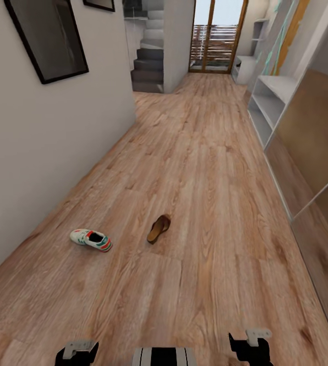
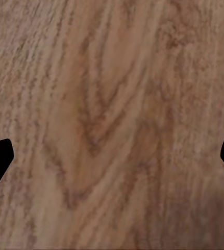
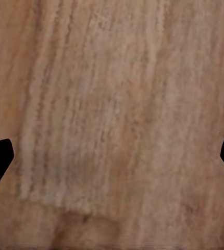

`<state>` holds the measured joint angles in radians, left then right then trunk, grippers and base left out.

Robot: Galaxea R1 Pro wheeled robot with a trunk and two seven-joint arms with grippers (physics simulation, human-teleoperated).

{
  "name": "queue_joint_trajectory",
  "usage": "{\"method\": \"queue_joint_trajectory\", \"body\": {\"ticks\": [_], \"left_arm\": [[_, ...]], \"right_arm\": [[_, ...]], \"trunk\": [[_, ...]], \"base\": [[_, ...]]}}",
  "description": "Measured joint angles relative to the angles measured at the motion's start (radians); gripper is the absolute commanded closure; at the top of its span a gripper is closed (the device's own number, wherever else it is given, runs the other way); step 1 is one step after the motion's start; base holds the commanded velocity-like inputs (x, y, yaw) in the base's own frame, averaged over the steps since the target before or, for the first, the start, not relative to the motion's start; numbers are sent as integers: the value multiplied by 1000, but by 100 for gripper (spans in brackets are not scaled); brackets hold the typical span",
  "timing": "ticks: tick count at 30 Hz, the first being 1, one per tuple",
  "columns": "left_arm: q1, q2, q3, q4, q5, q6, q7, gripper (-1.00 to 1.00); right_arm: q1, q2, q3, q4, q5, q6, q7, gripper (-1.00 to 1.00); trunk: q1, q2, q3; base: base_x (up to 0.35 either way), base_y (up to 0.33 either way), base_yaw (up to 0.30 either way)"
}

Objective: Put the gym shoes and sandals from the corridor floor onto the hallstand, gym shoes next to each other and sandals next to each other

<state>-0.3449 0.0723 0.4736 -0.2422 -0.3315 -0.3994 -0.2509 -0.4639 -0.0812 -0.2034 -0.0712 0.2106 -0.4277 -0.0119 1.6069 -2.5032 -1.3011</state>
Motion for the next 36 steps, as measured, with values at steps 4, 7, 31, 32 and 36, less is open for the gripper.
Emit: {"method": "queue_joint_trajectory", "body": {"ticks": [4, 7, 31, 32, 36], "left_arm": [[-41, -5, 1, -4, 1, 8, -1, -100], [-78, -9, 0, 1, 2, 13, -1, -100], [-384, -11, -96, -5, -30, 229, -1, -100], [-384, -12, -110, -1, -39, 231, 0, -100], [-381, -12, -113, 4, -41, 231, 0, -100]], "right_arm": [[0, 1, 0, -3, 0, 0, 3, -100], [0, 1, 1, -4, 0, 0, 4, -100], [-2, 20, 0, -400, 1, 31, 9, -100], [-15, 35, 0, -463, 2, 96, 9, -100], [-37, 48, -1, -517, 2, 158, 9, -100]], "trunk": [[0, 0, 0], [0, 0, 0], [0, 0, 0], [0, 0, 0], [0, 0, 0]], "base": [[0, 0, -278], [0, 0, -278], [0, 0, -86], [0, 0, 0], [0, 0, 0]]}}
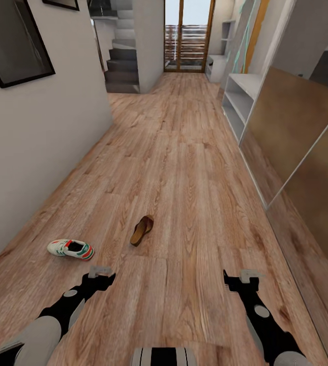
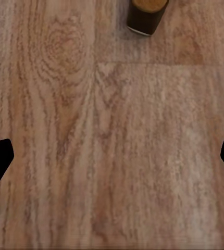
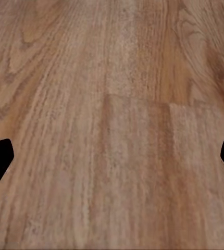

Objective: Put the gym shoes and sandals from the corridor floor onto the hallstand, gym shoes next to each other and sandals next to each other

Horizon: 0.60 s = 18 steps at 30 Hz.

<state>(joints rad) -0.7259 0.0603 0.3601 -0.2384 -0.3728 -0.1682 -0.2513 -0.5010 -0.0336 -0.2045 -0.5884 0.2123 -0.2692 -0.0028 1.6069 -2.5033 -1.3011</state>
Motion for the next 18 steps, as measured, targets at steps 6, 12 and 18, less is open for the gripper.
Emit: {"method": "queue_joint_trajectory", "body": {"ticks": [6, 12, 18], "left_arm": [[7, 1, 1, 2, -1, -3, 0, -100], [12, 1, 3, 3, 4, -14, 0, -100], [13, 0, 4, 0, 5, -17, 0, -100]], "right_arm": [[-21, 13, -1, -72, 0, 69, 0, -100], [-29, 17, -1, -146, 0, 141, -1, -100], [-30, 18, 0, -154, 1, 153, -2, -100]], "trunk": [[0, 0, 0], [0, 0, 0], [0, 0, 0]], "base": [[0, 0, 0], [0, 0, 0], [0, 0, 0]]}}
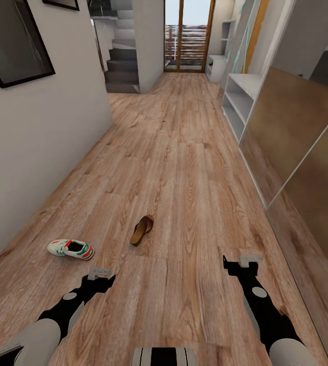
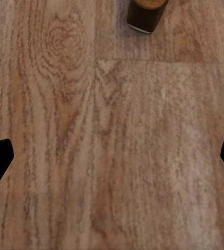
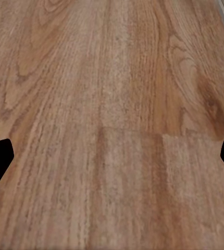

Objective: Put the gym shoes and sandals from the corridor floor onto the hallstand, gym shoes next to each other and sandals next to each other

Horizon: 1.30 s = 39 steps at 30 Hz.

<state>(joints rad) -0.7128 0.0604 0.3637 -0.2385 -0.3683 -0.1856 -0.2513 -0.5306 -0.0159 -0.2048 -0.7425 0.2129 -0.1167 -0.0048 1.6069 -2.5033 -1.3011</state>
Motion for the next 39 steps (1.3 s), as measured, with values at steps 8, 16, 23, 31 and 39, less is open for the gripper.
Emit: {"method": "queue_joint_trajectory", "body": {"ticks": [8, 16, 23, 31, 39], "left_arm": [[0, 0, 1, -2, 1, -1, 0, -100], [-1, -1, 1, -6, 1, -1, 0, -100], [-1, -3, 0, -6, 1, -1, 0, -100], [-1, -5, 0, -4, 1, -1, 0, -100], [-1, -5, 1, -3, 1, -1, 0, -100]], "right_arm": [[0, -1, -1, 5, 3, 2, 1, -100], [0, -1, -1, 10, 1, 2, 1, -100], [0, -1, -1, 10, 1, 1, 0, -100], [0, -1, -1, 10, 1, 1, -1, -100], [0, -1, -1, 8, 1, 2, -1, -100]], "trunk": [[0, 0, 0], [0, 0, 0], [0, 0, 0], [0, 0, 0], [0, 0, 0]], "base": [[3, 0, 0], [126, 41, 0], [233, 164, 0], [254, 195, 0], [187, 148, -2]]}}
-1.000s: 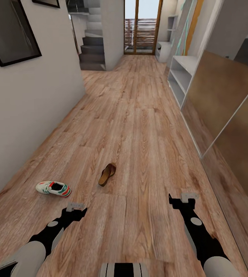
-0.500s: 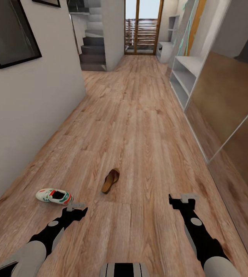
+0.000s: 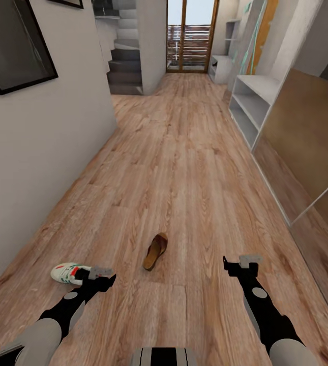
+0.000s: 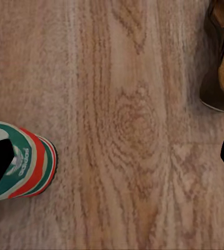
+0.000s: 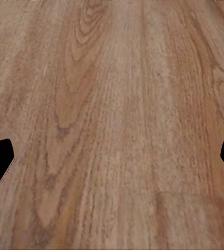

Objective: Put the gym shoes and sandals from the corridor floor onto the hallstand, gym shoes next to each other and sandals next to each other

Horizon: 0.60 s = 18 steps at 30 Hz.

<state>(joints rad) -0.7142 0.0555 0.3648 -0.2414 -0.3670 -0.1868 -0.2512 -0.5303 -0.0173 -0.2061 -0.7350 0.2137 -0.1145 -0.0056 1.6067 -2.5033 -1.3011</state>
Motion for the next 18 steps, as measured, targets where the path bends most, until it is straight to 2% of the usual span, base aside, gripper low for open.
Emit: {"method": "queue_joint_trajectory", "body": {"ticks": [6, 18], "left_arm": [[0, 0, 1, 2, 0, -1, 0, -100], [0, 0, 1, 3, 0, -2, 0, -100]], "right_arm": [[0, 0, 0, -1, 0, 1, 0, -100], [0, 0, 0, -2, 0, 1, 0, -100]], "trunk": [[0, 0, 0], [0, 0, 0]], "base": [[41, 33, -138], [7, 5, -273]]}}
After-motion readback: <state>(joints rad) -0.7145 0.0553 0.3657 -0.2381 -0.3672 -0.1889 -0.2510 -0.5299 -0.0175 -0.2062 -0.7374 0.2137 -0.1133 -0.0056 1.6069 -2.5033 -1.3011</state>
